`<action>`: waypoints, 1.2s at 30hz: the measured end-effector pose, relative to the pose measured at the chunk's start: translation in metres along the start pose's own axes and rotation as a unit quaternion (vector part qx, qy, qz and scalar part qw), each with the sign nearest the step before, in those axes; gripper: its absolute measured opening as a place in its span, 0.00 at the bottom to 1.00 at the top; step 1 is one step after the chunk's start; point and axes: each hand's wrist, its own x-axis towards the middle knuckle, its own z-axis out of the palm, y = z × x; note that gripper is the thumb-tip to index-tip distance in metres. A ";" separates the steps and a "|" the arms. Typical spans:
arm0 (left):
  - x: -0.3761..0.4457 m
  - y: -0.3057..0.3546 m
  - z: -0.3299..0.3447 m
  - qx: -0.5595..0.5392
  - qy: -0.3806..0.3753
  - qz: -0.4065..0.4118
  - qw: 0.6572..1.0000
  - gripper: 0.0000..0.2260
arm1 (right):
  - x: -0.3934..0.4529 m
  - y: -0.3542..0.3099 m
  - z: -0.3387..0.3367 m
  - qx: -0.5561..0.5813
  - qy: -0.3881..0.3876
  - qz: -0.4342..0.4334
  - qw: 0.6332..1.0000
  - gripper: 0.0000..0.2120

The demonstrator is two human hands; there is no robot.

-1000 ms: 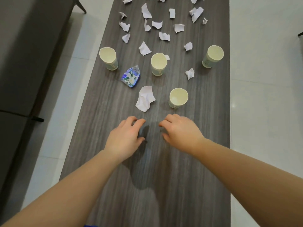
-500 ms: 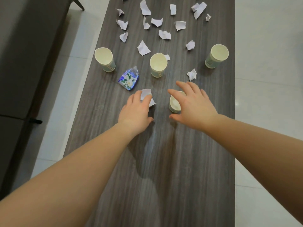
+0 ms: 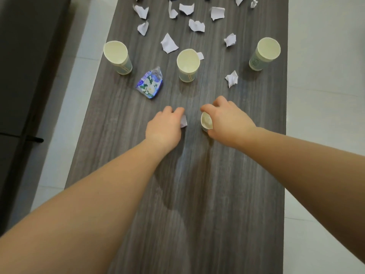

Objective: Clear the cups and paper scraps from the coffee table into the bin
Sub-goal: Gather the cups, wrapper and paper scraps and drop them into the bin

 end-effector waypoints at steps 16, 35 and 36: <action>-0.155 -0.090 0.001 -0.059 0.046 -0.048 0.996 0.08 | -0.052 -0.132 0.008 -0.039 -0.051 -0.118 0.991 0.26; -0.471 -0.254 0.042 -0.177 0.036 -0.272 0.945 0.09 | -0.185 -0.397 0.089 -0.069 -0.098 -0.293 0.949 0.25; -0.487 -0.259 0.048 -0.180 0.028 -0.284 0.941 0.09 | -0.192 -0.408 0.095 -0.065 -0.104 -0.304 0.945 0.26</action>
